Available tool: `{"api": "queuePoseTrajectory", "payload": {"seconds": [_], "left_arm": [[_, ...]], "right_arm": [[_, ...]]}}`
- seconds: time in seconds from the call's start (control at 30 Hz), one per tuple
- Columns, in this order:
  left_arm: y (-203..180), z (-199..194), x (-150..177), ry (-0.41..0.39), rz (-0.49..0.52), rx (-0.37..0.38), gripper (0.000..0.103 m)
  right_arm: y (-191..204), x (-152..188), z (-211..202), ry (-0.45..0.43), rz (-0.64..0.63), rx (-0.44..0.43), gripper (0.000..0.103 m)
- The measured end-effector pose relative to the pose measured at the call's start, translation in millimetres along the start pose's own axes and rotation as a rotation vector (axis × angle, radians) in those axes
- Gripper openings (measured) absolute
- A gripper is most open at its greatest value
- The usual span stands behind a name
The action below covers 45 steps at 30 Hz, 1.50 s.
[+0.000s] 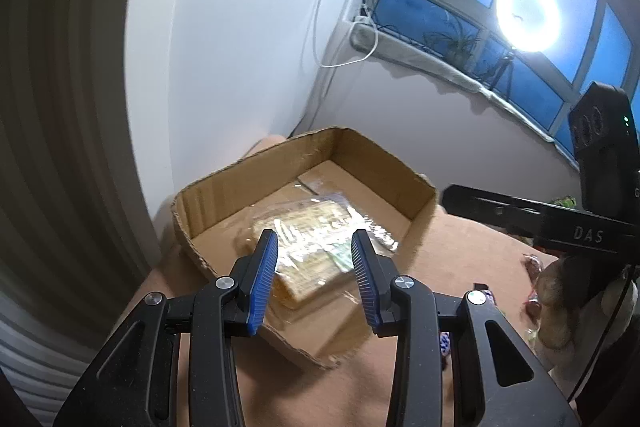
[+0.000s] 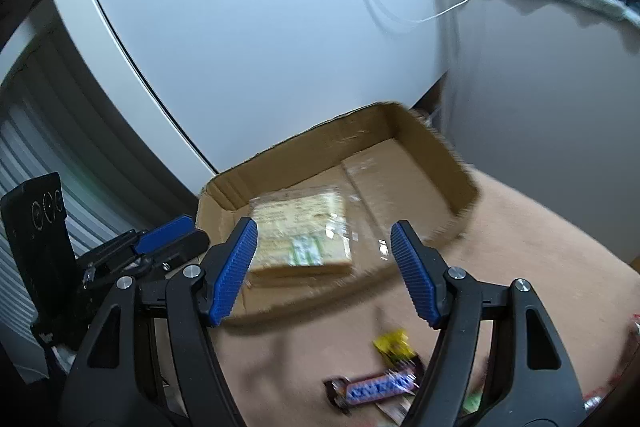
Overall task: Organize snacks
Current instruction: 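Carry the bread slice into the cardboard box and open the right gripper, then grasp the Snickers bar with the left gripper while the right grasps the red-tagged bag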
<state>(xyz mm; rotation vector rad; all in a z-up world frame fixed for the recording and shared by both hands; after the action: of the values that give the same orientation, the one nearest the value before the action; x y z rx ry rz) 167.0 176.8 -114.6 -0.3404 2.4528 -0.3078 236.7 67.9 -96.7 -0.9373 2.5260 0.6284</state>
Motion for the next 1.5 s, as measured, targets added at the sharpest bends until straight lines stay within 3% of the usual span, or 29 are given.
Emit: {"api": "queuePoseTrajectory", "payload": {"seconds": [0.23, 0.3, 0.37, 0.5, 0.8, 0.93, 1.2, 1.5], "left_arm": [[-25.8, -11.8, 13.1, -0.009, 0.049, 0.015, 0.037], [-34.4, -15.6, 17.5, -0.012, 0.065, 0.015, 0.038], [-42.4, -18.9, 20.7, -0.015, 0.074, 0.022, 0.038], [-60.3, -22.9, 27.4, -0.015, 0.095, 0.04, 0.047], [-93.1, -9.6, 51.5, 0.034, 0.161, 0.064, 0.047], [-102.0, 7.7, 61.9, 0.074, 0.179, 0.072, 0.047], [-112.5, 41.0, 81.7, 0.155, 0.218, 0.069, 0.047], [-121.1, 79.4, 95.9, 0.252, 0.321, -0.002, 0.047]], "right_arm": [[-25.6, 26.8, -54.1, -0.075, 0.024, 0.061, 0.073], [-30.6, 34.5, -67.0, -0.095, 0.027, 0.08, 0.084], [-34.2, 42.1, -78.9, -0.118, 0.03, 0.089, 0.087], [-42.6, 59.7, -99.9, -0.144, 0.034, 0.12, 0.087], [-89.9, 117.9, -143.4, -0.169, 0.091, 0.244, 0.088], [-123.4, 152.2, -148.6, -0.13, 0.14, 0.318, 0.088], [-190.3, 208.0, -137.0, -0.052, 0.272, 0.377, 0.088], [-213.0, 221.3, -107.5, 0.018, 0.291, 0.372, 0.088]]}}
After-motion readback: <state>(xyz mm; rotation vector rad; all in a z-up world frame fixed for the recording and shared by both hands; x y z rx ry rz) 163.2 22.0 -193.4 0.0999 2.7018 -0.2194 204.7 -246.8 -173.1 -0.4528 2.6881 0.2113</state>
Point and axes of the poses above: each gripper's, at about its wrist camera, not at the fingertips, and z roughly the way its jaws point, y to its left, x to its underside, the point moved 10 cm from there along z, roughly the way its jaws point, and after that the axes turned 15 degrees about y, right-handed, at the moved point
